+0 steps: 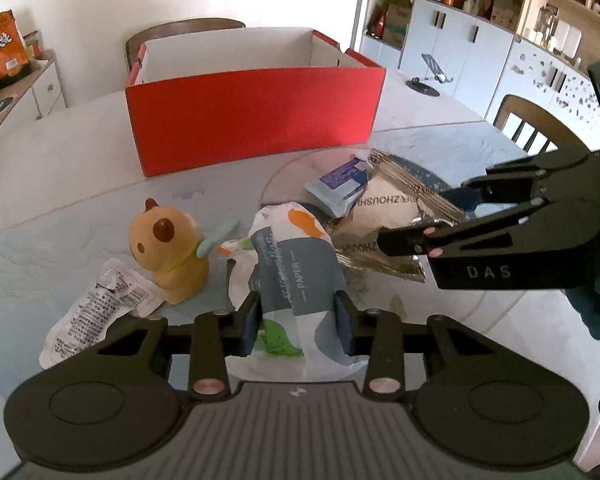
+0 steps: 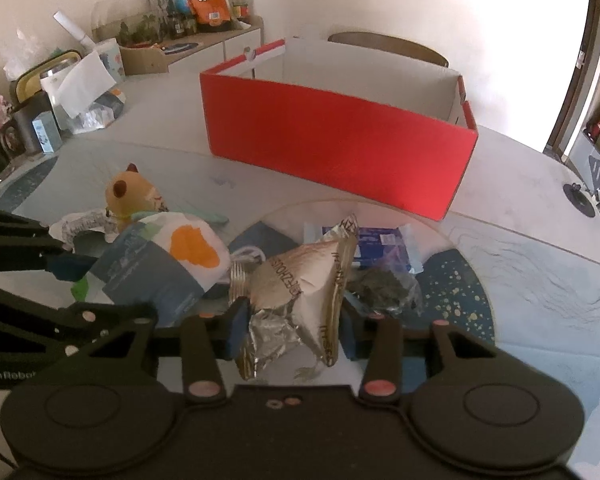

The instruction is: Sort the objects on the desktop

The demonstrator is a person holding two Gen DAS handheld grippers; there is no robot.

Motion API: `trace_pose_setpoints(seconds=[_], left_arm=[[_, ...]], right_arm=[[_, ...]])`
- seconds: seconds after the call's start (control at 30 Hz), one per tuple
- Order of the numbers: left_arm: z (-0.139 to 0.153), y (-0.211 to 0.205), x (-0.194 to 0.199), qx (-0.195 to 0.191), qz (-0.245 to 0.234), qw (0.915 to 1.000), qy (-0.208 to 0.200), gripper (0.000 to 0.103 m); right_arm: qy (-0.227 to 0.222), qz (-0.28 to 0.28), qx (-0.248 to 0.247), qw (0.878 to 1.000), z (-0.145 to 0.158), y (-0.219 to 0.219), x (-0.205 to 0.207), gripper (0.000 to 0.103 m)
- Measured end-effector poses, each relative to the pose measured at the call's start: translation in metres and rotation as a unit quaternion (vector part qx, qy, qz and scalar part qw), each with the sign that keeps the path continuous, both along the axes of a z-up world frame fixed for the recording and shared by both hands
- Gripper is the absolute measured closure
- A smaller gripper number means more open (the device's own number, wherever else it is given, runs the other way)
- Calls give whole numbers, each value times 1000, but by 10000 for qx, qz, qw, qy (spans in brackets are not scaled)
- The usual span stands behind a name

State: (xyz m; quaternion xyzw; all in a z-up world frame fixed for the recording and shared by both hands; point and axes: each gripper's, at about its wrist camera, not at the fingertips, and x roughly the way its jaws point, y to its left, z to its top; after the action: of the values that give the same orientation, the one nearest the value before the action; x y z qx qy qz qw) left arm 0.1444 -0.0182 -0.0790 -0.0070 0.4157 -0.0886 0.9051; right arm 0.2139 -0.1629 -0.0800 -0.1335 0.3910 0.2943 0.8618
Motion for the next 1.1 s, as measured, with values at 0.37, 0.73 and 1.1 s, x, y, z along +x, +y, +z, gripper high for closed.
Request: trace_pose_setpoints(seconds=[0.37, 0.73, 1.1], left_arm=[[28, 4, -7, -341, 24, 9993, -144, 67], [68, 6, -13, -545, 75, 9979, -354, 67], [107, 10, 0, -666, 87, 9960, -585, 67]], right_arm=[[-105, 17, 30, 9999, 20, -10, -5, 62], [-225, -82, 237, 9994, 56, -28, -11, 62], [-241, -214, 573, 9978, 100, -36, -7, 62]])
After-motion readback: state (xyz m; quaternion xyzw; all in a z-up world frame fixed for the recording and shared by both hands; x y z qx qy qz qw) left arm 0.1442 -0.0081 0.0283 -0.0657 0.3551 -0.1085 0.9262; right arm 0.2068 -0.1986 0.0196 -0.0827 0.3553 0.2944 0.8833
